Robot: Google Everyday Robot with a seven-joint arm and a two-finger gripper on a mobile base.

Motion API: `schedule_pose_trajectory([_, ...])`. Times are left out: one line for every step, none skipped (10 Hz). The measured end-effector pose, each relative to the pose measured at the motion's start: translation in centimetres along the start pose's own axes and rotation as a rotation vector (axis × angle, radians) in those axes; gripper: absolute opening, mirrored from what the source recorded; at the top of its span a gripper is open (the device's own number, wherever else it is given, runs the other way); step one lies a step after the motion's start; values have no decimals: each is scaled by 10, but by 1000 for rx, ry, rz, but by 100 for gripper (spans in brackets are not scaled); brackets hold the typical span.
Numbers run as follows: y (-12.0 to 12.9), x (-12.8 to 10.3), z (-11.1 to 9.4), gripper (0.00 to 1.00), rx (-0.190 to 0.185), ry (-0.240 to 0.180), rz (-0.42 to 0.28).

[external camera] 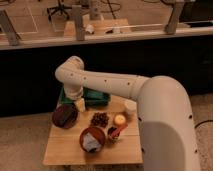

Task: Wipe purple bowl with eraser

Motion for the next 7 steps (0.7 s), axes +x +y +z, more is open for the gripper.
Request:
schedule_pose_trajectory([-3,-2,3,80,2,7,-10])
schedule_pose_trajectory([-6,-6,7,80,2,9,-21])
schedule_pose_trajectory([-8,-9,10,80,2,11,-32])
schedule_pose_trajectory([-11,-12,15,80,4,11,-43])
schedule_pose_trajectory([-14,-15,19,80,3,14,-53])
schedule_pose_trajectory([-18,-20,25,80,4,15,-67])
schedule_pose_trajectory([-24,-28,31,80,4,12,-79])
